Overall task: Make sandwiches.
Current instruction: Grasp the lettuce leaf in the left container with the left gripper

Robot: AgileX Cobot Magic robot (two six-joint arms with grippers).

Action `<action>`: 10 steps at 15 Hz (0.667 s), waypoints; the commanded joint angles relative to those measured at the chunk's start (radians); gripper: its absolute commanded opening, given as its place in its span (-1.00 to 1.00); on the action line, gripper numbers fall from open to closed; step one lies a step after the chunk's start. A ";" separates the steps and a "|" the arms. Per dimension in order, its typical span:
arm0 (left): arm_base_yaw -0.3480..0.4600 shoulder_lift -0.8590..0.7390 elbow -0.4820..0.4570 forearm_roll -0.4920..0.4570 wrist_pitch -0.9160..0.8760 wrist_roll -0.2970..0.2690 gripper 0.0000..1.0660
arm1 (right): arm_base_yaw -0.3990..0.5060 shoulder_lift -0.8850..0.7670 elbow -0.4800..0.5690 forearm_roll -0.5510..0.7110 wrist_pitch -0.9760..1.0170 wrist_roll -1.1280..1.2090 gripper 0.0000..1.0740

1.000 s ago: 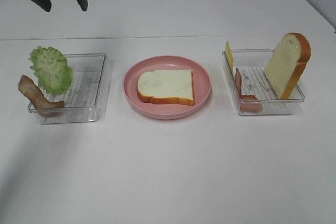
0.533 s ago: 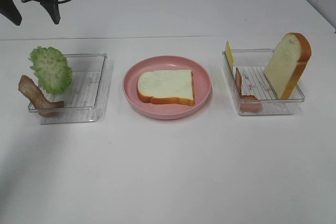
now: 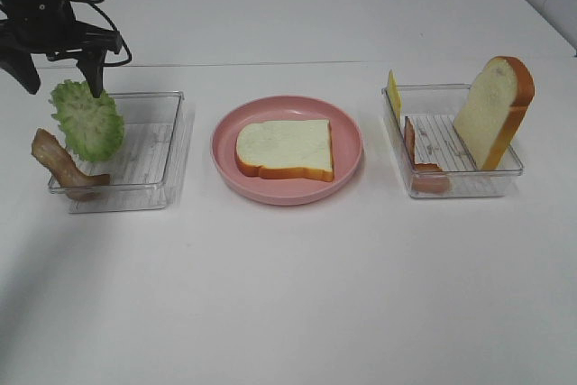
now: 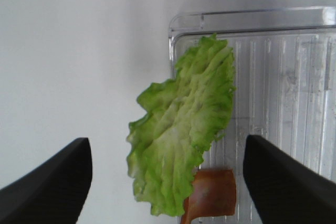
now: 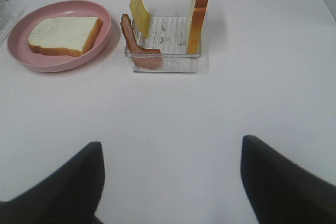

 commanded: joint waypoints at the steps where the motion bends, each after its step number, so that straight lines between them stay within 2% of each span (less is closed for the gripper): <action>1: -0.002 0.029 0.006 -0.006 -0.004 -0.001 0.42 | -0.007 -0.017 0.003 -0.002 -0.012 -0.012 0.30; 4: -0.002 0.040 0.006 -0.019 -0.035 -0.001 0.40 | -0.007 -0.017 0.003 -0.002 -0.012 -0.012 0.30; 7: -0.002 0.044 0.006 -0.022 -0.055 -0.001 0.24 | -0.007 -0.017 0.003 -0.002 -0.012 -0.012 0.30; 10: -0.002 0.062 0.006 -0.025 -0.048 0.000 0.23 | -0.007 -0.017 0.003 -0.002 -0.012 -0.012 0.30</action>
